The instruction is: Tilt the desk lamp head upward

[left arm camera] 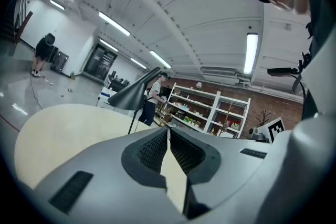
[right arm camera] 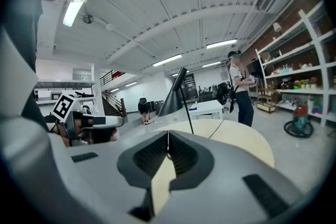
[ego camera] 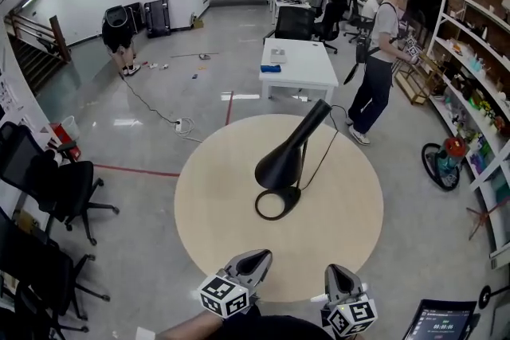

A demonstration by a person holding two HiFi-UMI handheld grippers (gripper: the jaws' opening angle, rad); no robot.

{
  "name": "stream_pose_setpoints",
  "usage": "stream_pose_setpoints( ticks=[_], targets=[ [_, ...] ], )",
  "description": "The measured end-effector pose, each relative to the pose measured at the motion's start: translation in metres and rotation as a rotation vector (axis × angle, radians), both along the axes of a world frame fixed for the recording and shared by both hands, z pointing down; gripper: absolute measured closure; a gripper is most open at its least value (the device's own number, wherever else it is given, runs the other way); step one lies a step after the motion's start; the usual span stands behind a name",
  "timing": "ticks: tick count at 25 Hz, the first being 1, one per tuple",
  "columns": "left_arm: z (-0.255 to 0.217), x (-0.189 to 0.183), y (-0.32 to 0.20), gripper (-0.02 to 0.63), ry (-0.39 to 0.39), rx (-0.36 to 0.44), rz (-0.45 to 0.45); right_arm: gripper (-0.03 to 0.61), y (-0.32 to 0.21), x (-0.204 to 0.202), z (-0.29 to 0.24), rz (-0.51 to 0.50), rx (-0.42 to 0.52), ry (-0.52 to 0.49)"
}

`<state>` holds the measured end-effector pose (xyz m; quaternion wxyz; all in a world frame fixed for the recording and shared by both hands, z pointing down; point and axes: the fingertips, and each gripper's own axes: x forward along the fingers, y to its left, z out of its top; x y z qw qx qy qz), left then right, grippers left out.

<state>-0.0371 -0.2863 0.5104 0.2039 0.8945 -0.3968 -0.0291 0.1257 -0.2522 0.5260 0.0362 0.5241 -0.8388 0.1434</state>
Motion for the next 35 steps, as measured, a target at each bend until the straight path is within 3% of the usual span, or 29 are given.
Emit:
stream_pose_setpoints(
  ticks=[5, 10, 15, 21, 29, 35],
  targets=[
    [-0.012, -0.027, -0.061, 0.609, 0.013, 0.031, -0.034, 0.574, -0.061, 0.004, -0.036, 0.038, 0.074, 0.043],
    [-0.014, -0.045, -0.104, 0.518, 0.029, 0.033, -0.031, 0.572, -0.124, -0.002, -0.085, 0.023, 0.168, 0.066],
    [-0.016, -0.050, -0.136, 0.434, 0.081, -0.014, -0.040, 0.476, -0.193, -0.006, -0.139, -0.014, 0.279, 0.095],
    [0.002, -0.051, -0.166, 0.332, 0.161, -0.137, -0.103, 0.385, -0.268, -0.011, -0.192, -0.088, 0.361, 0.037],
    [0.040, -0.046, -0.185, 0.328, 0.191, -0.265, -0.174, 0.376, -0.325, -0.044, -0.219, -0.225, 0.395, 0.106],
    [0.046, -0.036, -0.202, 0.328, 0.276, -0.282, -0.166, 0.377, -0.348, -0.057, -0.206, -0.273, 0.368, 0.202]
  ],
)
